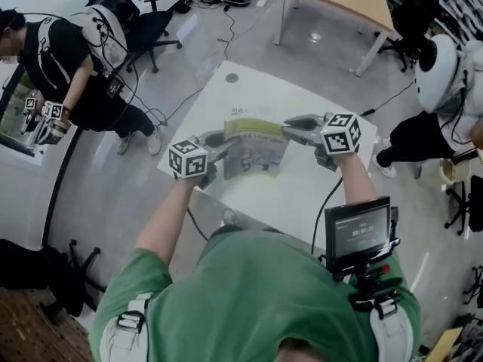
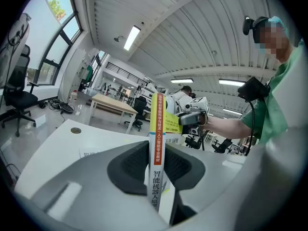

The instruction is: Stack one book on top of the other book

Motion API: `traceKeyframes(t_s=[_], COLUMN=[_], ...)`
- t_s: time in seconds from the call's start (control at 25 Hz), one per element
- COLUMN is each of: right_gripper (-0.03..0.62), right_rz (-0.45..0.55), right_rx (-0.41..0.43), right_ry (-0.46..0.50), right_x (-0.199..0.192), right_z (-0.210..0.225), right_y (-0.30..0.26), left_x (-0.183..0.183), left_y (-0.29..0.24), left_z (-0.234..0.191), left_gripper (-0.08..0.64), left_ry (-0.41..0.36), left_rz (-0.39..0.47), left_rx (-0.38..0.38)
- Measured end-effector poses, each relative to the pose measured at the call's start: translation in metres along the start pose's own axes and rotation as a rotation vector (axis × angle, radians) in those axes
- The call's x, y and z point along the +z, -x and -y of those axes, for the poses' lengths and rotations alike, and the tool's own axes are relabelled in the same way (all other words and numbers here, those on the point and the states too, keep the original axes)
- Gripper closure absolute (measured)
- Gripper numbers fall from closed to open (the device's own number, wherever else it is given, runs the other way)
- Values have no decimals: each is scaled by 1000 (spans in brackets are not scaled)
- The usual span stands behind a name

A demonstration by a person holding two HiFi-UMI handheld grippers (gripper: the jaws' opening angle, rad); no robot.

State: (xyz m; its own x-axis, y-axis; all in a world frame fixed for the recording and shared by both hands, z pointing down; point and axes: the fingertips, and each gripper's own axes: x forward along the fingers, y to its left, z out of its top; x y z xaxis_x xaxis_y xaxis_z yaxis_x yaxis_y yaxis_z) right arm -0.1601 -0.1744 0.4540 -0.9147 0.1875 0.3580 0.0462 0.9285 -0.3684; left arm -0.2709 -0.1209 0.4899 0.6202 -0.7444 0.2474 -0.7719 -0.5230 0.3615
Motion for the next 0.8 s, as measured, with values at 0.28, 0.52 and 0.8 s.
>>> traceKeyframes(t_s=[0.28, 0.52, 0.8], right_gripper=[528, 528, 528], right_rz=[-23, -48, -77], right_rx=[-102, -175, -231], right_ry=[-37, -68, -96], right_x=[22, 29, 30], right_z=[7, 20, 36], right_y=[-50, -54, -63], left_x=[7, 11, 7], left_y=[22, 11, 5], left_z=[-55, -72, -88], left_gripper=[484, 484, 483], left_ry=[10, 35, 83], left_rz=[-13, -23, -34], left_rx=[-102, -171, -198])
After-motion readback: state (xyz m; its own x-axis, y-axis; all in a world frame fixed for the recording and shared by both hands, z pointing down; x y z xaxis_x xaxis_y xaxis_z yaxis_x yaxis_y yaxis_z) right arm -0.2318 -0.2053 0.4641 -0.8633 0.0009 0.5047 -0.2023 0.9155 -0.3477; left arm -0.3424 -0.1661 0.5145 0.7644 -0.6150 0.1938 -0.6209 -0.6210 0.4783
